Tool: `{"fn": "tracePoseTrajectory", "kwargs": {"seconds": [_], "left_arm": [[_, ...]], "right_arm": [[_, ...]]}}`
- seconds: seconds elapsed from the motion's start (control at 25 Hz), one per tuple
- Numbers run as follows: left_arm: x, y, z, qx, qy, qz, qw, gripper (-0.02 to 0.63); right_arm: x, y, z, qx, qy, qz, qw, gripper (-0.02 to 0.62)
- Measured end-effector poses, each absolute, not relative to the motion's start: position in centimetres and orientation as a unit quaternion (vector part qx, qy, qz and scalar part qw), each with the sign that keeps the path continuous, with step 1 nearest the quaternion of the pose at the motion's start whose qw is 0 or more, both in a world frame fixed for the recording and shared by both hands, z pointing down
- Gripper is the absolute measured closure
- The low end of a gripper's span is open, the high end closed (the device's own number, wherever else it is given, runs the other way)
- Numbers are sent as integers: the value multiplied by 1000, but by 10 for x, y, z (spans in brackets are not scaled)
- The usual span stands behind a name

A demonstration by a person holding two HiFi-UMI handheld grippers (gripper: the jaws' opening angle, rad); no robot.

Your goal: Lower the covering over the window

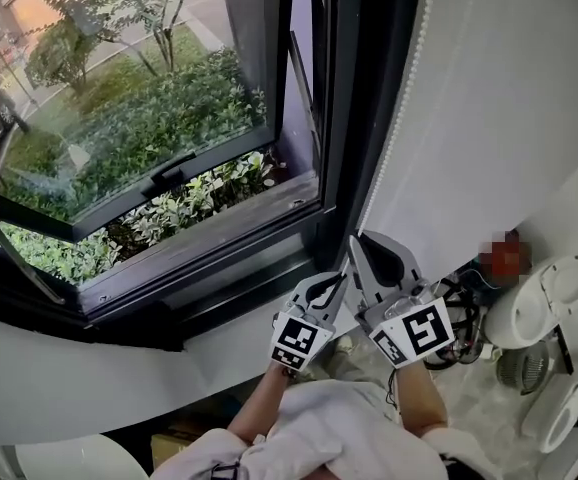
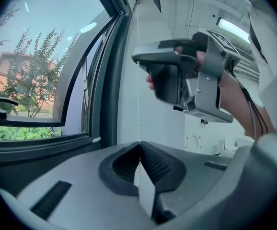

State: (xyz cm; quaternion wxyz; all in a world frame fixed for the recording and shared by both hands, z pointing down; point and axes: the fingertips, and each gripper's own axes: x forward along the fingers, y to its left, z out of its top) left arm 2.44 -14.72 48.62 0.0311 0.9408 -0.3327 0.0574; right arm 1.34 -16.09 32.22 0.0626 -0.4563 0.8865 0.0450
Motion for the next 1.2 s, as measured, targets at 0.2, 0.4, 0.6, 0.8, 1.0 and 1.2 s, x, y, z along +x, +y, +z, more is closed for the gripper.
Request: {"fn": "tracePoseTrajectory", "kwargs": {"seconds": [0.2,0.4,0.6,0.8,1.0,1.2], "left_arm": [[29,-138,512,941,-325,76,54,589],[30,-132,533,939,-324,87,70,589],[29,-132,555,938,-324,101,77,589],[29,-130,585,937,-319,104,94,589],[30,-124,612,935,-312,123,114,589],[25,-116,639,932,-305,141,133,586]], "right_arm": [[14,-154,348,-453,890,18,53,600],[14,-148,368,-449,892,-2,52,600],[16,-147,391,-446,894,-23,45,600],[13,-146,419,-444,895,-36,26,600],[9,-144,447,-439,898,-41,2,600],[6,-143,477,-438,897,-58,-21,600]]}}
